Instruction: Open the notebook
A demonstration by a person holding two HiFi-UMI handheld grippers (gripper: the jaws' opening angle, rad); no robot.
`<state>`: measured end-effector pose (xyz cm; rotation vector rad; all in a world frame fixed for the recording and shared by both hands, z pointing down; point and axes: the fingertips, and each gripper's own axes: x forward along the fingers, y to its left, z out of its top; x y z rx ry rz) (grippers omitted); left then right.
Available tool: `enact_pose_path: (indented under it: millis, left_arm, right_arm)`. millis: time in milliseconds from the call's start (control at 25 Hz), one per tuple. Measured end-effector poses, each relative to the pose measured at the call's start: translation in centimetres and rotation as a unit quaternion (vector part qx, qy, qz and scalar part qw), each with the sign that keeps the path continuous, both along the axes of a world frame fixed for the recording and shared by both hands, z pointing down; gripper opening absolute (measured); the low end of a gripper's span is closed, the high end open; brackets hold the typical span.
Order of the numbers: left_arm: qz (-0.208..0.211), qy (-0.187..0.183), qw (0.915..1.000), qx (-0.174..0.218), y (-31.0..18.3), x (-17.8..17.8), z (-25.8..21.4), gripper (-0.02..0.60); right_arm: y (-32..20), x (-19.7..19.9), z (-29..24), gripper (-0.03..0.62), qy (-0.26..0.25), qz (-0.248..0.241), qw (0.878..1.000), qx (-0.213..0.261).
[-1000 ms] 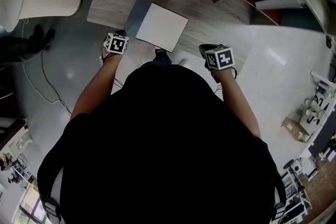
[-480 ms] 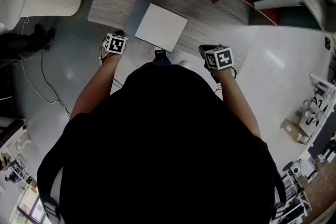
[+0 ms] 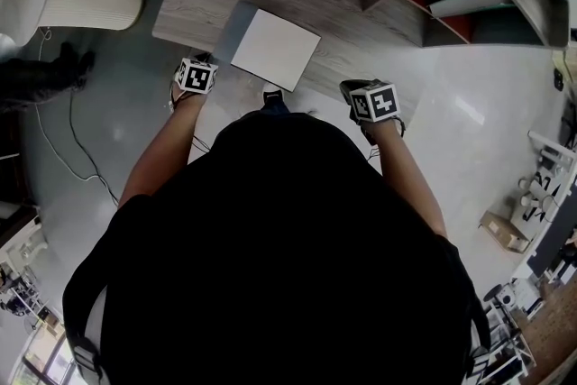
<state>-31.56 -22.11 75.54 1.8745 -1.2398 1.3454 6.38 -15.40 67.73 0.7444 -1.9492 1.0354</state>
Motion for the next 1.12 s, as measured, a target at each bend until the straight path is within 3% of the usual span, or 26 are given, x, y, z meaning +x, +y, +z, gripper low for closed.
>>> enact_pose_path:
  millis: [280,800,1120]
  left_arm:
    - [-0.009,0.005,0.9999,-0.001,1.5,0.3,-0.6,0.031]
    - [-0.022,0.033,0.9987,0.032,3.2,2.6,-2.5,0.031]
    - [-0.038,0.064,0.9960,0.049,3.6,4.5,-4.5,0.031]
  right_arm:
    - [0.1,0.5,-0.9,0.000,-0.001,0.000,1.000,0.015]
    - [0.0,-0.2,-3.6,0.000,-0.003,-0.005,0.998,0.061]
    - [-1.0,2.0,-5.3,0.000,0.010,0.017,0.994,0.106]
